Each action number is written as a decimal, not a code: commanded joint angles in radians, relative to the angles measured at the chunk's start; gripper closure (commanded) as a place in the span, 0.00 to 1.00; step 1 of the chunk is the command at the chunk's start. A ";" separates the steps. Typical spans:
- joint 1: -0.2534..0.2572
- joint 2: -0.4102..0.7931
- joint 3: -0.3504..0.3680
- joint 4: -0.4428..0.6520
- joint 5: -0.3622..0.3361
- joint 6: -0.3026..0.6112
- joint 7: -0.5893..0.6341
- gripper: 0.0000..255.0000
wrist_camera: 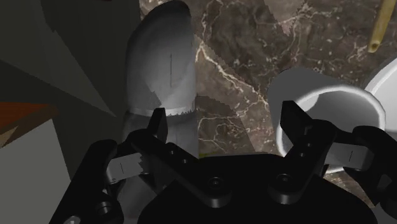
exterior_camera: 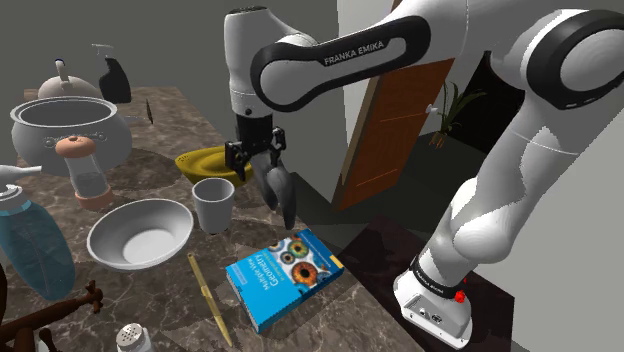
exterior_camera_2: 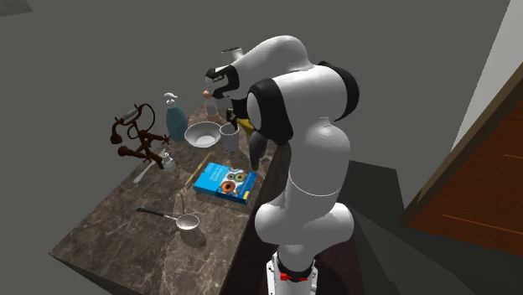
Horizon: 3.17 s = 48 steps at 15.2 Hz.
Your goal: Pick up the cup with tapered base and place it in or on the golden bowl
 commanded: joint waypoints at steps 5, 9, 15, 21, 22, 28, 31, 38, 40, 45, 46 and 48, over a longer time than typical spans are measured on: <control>0.005 0.154 -0.002 -0.061 0.117 0.369 0.000 0.00; 0.002 0.154 0.001 -0.061 0.117 0.369 0.000 0.00; 0.003 0.155 0.001 -0.060 0.116 0.369 0.001 1.00; 0.001 0.146 0.001 -0.056 0.120 0.357 -0.001 1.00; 0.001 0.139 0.002 -0.050 0.123 0.344 -0.003 1.00; -0.004 0.099 0.004 -0.012 0.139 0.268 -0.010 1.00; -0.005 0.081 0.004 0.010 0.145 0.230 -0.012 1.00; -0.008 0.048 0.003 0.068 0.156 0.140 -0.015 1.00; -0.009 0.040 0.003 0.087 0.158 0.114 -0.015 1.00; -0.010 0.025 0.002 0.138 0.162 0.049 -0.014 1.00; -0.011 0.023 0.001 0.149 0.163 0.036 -0.014 1.00; -0.011 0.019 0.001 0.171 0.164 0.010 -0.013 1.00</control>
